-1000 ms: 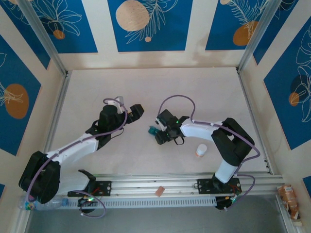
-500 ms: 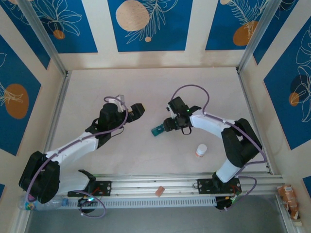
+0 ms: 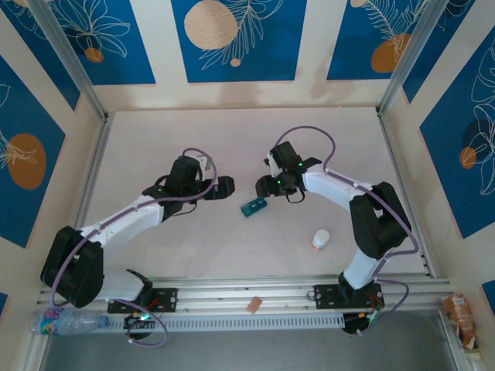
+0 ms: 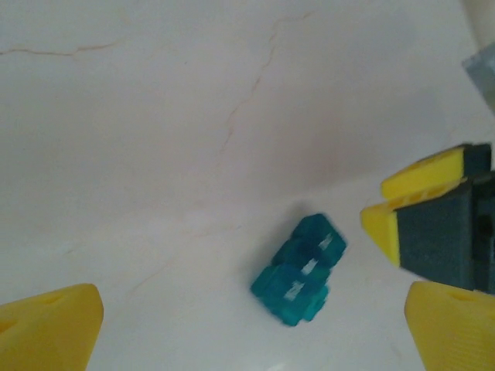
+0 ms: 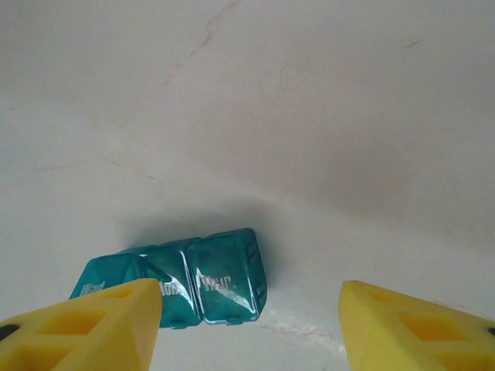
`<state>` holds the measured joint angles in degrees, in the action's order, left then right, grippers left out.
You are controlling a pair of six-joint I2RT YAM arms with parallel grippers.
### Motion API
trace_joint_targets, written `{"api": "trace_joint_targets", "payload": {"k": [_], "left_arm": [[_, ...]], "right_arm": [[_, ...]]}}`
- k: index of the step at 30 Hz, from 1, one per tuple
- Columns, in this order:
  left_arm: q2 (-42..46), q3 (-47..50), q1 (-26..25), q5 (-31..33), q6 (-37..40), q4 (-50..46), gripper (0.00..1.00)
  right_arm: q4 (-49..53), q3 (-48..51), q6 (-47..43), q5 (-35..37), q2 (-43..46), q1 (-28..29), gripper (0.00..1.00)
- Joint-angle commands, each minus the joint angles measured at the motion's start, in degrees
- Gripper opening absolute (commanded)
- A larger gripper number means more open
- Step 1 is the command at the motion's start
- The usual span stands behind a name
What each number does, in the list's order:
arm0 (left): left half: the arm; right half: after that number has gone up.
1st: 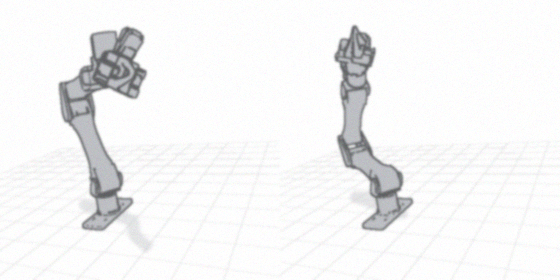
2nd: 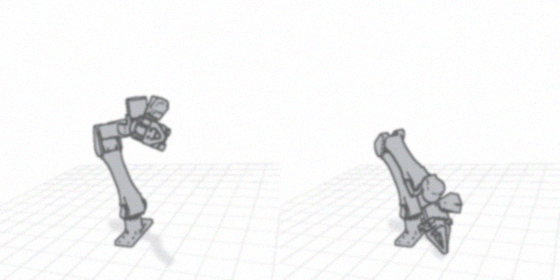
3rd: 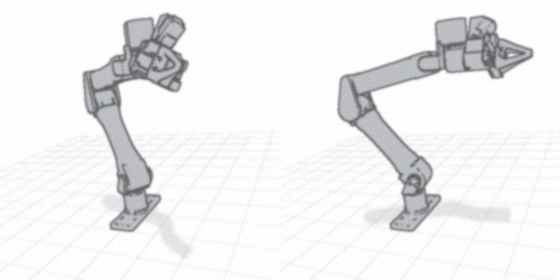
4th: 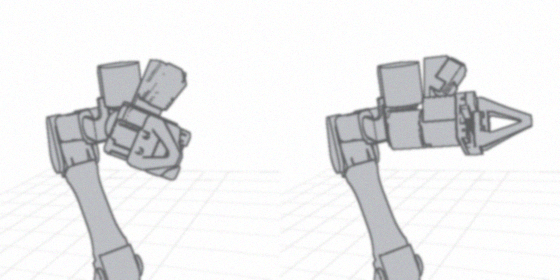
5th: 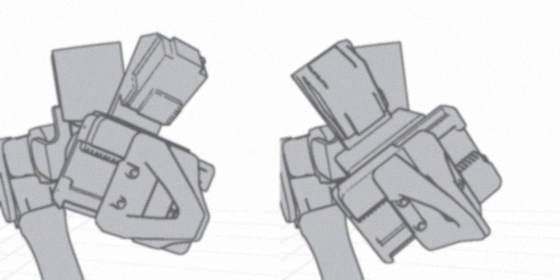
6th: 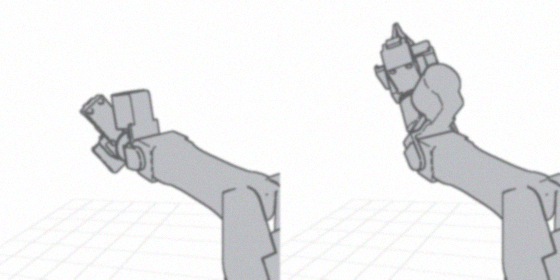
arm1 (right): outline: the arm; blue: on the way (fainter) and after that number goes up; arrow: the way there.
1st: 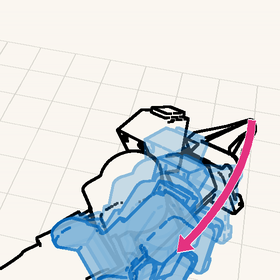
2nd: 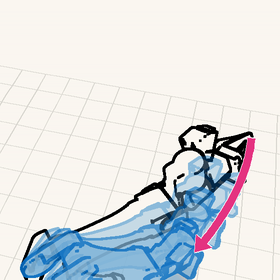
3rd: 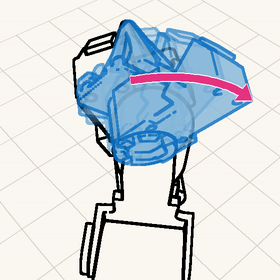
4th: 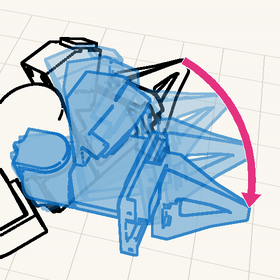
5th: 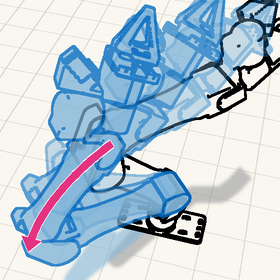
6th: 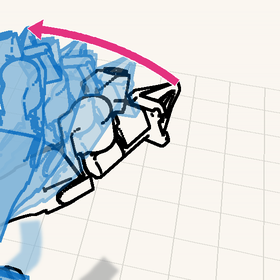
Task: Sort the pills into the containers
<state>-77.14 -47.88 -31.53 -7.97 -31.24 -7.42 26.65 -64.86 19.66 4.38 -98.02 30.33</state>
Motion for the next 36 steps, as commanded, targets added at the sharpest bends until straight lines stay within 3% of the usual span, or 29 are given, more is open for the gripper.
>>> {"api": "trace_joint_targets", "payload": {"k": [1,17,28,36], "left_arm": [[-1.04,-2.86,-1.52,3.25,8.12,-7.88,1.00],[-8.51,-7.54,-12.43,11.33,20.60,-12.50,1.00],[-14.04,-9.13,-15.14,12.13,22.99,-9.02,1.00],[-17.36,-10.26,-15.00,17.48,22.40,-7.73,1.00]], "right_arm": [[1.69,-1.14,-0.16,-0.83,-1.72,1.25,0.62],[0.98,0.43,-0.57,3.95,-7.10,3.91,0.61],[0.15,1.75,0.11,3.09,-6.97,3.95,0.61],[-0.43,2.45,0.51,2.65,-6.84,4.12,0.61]]}}
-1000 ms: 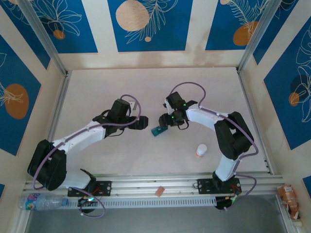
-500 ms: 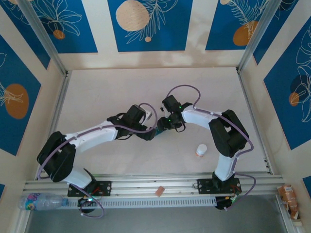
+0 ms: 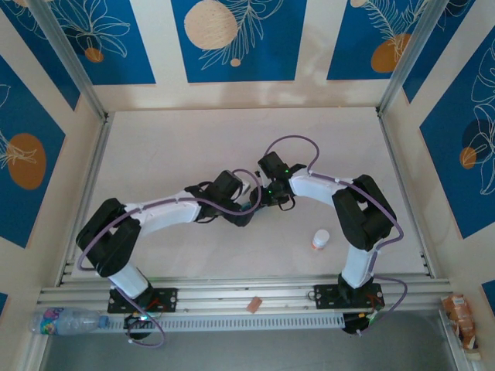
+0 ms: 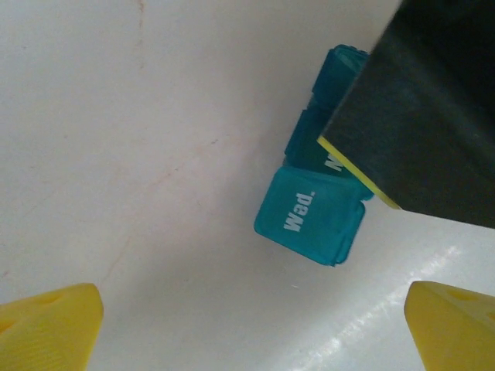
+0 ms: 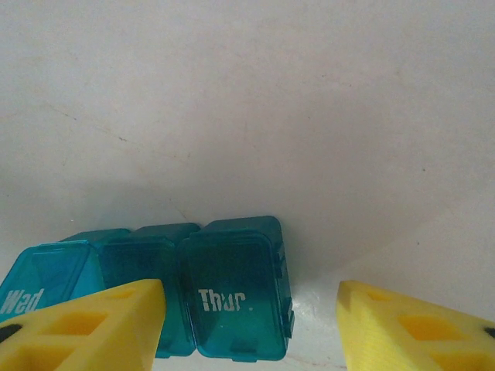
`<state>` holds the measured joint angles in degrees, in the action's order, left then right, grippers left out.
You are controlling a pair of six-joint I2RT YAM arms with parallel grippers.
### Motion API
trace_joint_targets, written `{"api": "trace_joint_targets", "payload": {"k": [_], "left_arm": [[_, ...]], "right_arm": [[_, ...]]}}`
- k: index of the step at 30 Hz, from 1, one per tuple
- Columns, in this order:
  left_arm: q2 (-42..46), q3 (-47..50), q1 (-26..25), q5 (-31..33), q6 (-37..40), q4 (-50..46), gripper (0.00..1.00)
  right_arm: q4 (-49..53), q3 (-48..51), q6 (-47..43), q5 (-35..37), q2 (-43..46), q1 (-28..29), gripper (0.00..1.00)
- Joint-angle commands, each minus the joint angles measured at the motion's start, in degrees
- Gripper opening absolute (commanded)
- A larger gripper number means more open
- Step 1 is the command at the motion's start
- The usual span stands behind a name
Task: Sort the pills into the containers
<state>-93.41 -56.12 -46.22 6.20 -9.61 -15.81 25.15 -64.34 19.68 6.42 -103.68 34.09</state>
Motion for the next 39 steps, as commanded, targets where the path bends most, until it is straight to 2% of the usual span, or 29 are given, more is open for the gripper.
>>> {"api": "trace_joint_targets", "payload": {"k": [1,7,21,27,39], "left_arm": [[-1.61,-2.36,-0.21,4.16,0.72,0.53,1.00],[-3.51,-3.95,1.49,6.26,-0.27,1.25,1.00],[-6.95,-6.80,8.66,4.34,-2.09,2.09,1.00],[-9.16,-6.88,8.70,2.34,-3.46,3.27,1.00],[-6.10,-11.21,8.79,0.19,-3.45,1.25,1.00]], "right_arm": [[1.07,1.93,0.53,0.62,-1.19,0.37,0.61],[0.78,2.46,0.68,0.40,-1.29,0.37,0.60],[-0.15,3.21,2.03,-0.35,-1.65,0.46,0.60],[0.05,2.74,2.83,-1.05,-1.71,0.46,0.60],[4.25,-4.42,2.76,-2.54,1.49,-1.29,0.61]]}}
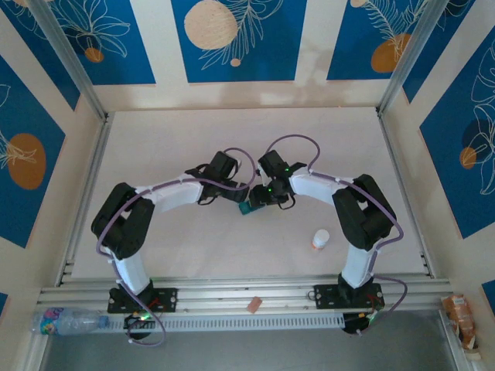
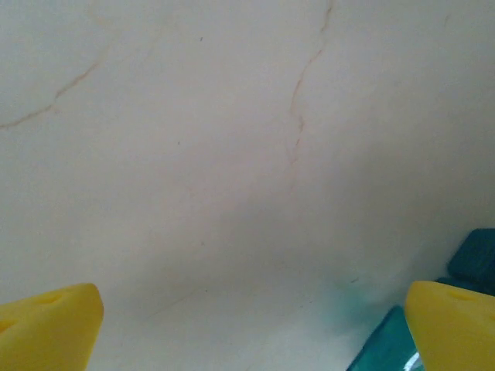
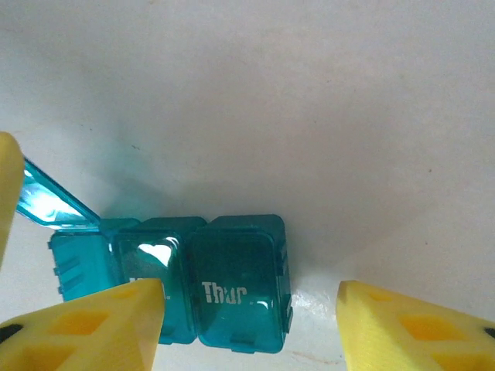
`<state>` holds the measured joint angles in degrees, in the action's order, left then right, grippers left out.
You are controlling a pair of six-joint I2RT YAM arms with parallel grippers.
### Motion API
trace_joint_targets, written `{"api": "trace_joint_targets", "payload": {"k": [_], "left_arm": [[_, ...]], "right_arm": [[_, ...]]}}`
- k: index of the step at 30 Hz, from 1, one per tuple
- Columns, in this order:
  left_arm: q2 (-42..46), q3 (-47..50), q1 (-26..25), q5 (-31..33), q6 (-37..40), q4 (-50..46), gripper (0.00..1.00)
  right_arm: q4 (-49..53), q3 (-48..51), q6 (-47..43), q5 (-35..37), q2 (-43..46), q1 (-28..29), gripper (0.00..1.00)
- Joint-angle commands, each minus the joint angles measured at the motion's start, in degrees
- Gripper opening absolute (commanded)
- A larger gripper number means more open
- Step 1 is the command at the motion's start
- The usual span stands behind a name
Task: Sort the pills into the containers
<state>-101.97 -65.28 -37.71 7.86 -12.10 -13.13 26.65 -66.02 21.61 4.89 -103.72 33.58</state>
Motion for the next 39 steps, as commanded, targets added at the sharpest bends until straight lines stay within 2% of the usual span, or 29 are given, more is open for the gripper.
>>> {"api": "trace_joint_targets", "payload": {"k": [1,9,18,26,39], "left_arm": [[3.15,-2.24,0.31,-1.61,-1.07,-1.49,1.00],[8.86,-0.41,2.08,-3.27,-3.62,-0.65,1.00],[18.64,6.80,9.36,-4.01,-8.84,2.21,1.00],[27.36,12.28,13.71,-2.59,-11.54,2.40,1.00],[35.39,16.49,14.52,-2.75,-14.41,2.44,1.00]], "right_arm": [[2.95,-3.27,0.96,-1.33,2.27,-1.09,0.62],[3.55,-2.09,2.58,-5.31,7.32,-0.86,0.62],[-0.25,5.45,7.00,-6.86,10.44,4.40,0.62],[-3.96,6.84,10.03,-7.32,6.92,8.40,0.62],[-4.79,1.46,10.66,-6.74,0.16,9.31,0.61]]}}
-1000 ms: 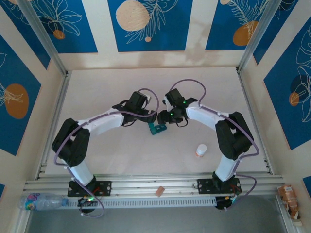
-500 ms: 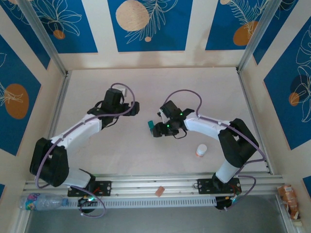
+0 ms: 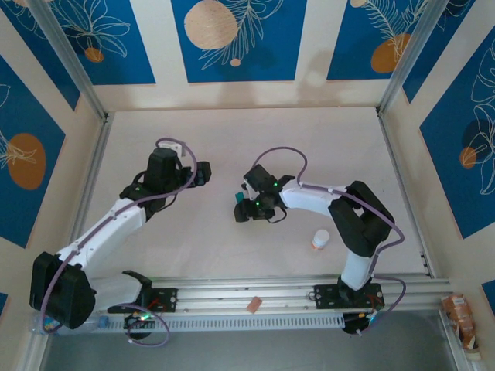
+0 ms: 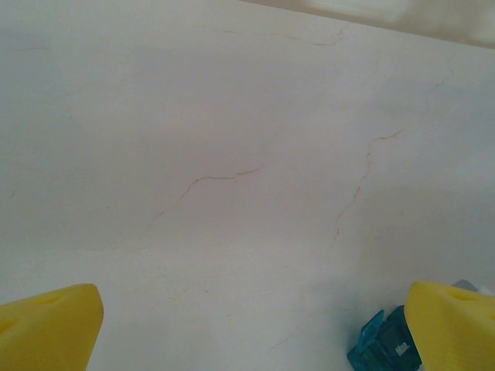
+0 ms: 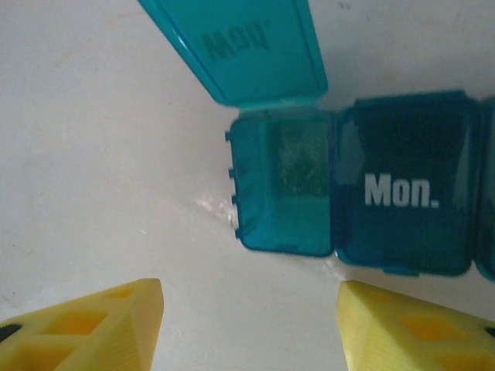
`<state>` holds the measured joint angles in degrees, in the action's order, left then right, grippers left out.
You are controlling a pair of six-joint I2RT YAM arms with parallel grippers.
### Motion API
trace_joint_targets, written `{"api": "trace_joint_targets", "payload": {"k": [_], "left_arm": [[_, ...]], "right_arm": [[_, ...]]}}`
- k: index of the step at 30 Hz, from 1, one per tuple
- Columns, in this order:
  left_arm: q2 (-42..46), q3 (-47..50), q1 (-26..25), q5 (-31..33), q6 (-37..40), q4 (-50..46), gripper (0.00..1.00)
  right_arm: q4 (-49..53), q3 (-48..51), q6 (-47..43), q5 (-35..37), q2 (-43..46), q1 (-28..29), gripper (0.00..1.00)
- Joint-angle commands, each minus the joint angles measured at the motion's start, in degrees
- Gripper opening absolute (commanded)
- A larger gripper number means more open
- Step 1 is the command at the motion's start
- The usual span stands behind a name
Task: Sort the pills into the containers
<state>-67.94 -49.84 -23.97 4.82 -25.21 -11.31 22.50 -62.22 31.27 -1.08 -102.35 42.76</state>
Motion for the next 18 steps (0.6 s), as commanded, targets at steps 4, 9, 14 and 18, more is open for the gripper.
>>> {"api": "trace_joint_targets", "payload": {"k": [4,9,14,18], "left_arm": [[2.06,1.75,0.76,0.02,-1.76,0.72,1.00],[2.68,2.71,0.76,-0.15,-2.30,0.92,1.00],[3.40,3.37,0.76,-0.34,-2.46,0.70,1.00],[4.24,3.70,0.77,-0.67,-2.30,0.19,1.00]], "right_arm": [[-0.69,-4.24,1.00,-0.76,-3.22,-0.13,0.61],[-0.88,-6.77,1.01,-0.84,-5.77,-0.90,0.61],[-0.46,-8.04,0.32,-2.62,-5.85,-1.37,0.61],[-0.08,-6.75,-0.47,-2.74,-1.60,-2.34,0.61]]}}
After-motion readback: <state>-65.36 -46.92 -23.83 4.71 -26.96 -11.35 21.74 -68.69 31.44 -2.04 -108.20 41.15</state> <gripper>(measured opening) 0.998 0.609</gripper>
